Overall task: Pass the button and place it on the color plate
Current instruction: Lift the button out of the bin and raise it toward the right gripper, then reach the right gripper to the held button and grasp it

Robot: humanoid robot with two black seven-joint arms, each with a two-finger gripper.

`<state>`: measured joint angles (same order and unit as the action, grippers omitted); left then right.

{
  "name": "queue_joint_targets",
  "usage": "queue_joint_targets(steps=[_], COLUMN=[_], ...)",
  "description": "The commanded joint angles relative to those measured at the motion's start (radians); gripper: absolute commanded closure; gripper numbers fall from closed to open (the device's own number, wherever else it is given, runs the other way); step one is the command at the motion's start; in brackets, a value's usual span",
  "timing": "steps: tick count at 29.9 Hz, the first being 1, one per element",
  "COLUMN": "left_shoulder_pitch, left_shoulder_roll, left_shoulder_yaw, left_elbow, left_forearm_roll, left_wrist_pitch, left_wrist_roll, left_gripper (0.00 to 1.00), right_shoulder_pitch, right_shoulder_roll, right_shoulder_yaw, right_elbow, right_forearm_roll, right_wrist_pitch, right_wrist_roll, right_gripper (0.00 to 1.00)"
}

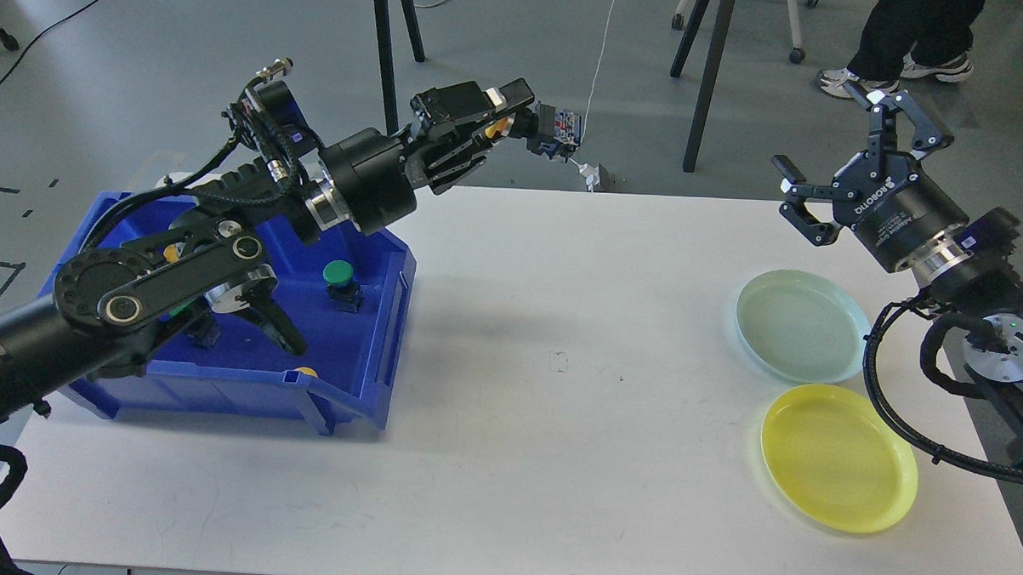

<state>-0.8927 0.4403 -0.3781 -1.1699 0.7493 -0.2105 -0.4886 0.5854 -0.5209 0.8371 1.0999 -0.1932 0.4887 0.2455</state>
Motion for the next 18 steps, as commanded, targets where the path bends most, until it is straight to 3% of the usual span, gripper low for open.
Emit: queue_joint_targets(steps=[1, 5, 18], left_shoulder_pitch=[0.001, 0.001, 0.001], left_shoulder_roll=[-0.002, -0.002, -0.003], left_shoulder_yaw=[-0.001, -0.001, -0.001], left_elbow=[0.001, 0.001, 0.001], left_forearm_roll=[-0.024, -0.027, -0.028], left_wrist_pitch=[0.002, 0.0, -0.003], left_wrist_roll=[0.0, 0.0, 0.0], left_gripper=[0.92, 0.92, 0.91], right_shoulder_pitch=[0.002, 0.011, 0.1], right_shoulder_roll=[0.077, 0.162, 0.209], right_shoulder_yaw=[-0.001, -0.001, -0.093], right_elbow=[0.081, 0.086, 0.084], right_forearm_roll=[-0.086, -0.167, -0.192], right_wrist_pitch=[0.0, 0.0, 0.0], right_wrist_roll=[0.001, 0.012, 0.032], right_gripper=[0.02, 0.02, 0.02])
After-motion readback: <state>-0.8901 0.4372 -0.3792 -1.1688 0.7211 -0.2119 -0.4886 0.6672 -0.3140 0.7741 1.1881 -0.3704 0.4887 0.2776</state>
